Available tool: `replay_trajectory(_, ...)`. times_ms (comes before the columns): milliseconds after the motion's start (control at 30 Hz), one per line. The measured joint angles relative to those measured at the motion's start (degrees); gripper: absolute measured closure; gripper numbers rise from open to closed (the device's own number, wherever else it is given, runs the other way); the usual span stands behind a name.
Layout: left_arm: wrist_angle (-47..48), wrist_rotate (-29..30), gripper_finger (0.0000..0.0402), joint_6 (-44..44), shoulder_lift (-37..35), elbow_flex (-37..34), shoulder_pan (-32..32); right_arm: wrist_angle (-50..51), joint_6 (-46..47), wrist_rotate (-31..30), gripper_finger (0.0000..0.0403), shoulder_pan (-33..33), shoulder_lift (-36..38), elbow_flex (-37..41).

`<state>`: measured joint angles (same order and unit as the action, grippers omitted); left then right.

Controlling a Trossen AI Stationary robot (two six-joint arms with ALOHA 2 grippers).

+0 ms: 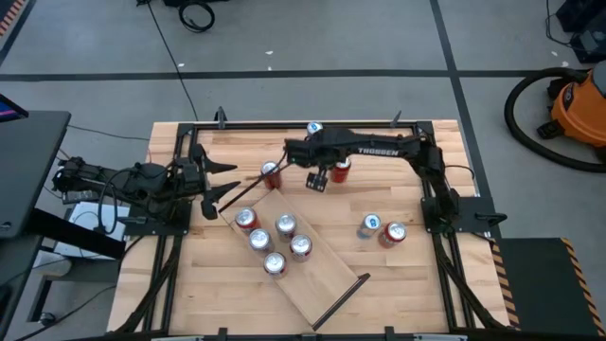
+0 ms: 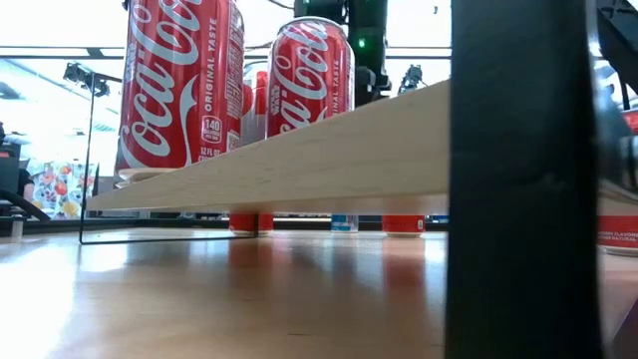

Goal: Place canned beverage on shelf
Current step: Put the right red and black soda can on the shelf

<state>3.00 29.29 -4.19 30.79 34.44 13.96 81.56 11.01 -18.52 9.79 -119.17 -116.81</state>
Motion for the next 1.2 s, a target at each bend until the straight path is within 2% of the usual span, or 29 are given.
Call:
replay_trajectory(300,1.7,0.0,0.0192,0.6,0.0,0.0,0.0,1.4,-2.7,3.1,0.0005,5.7,0.1,0.0)
replay_trajectory(667,4.5,-0.5,0.0191,3.5,-0.1,0.0,0.7,1.5,-3.2,3.6,0.0003,7.5,0.4,1.4)
replay_trajectory(933,4.5,-1.1,0.0191,3.5,-0.1,0.0,3.7,-7.2,-1.1,5.5,0.0003,9.5,6.6,12.7)
replay_trajectory(1200,4.0,-1.1,0.0191,3.5,-0.1,0.0,3.1,-15.7,2.6,7.9,0.0003,10.5,12.5,26.6)
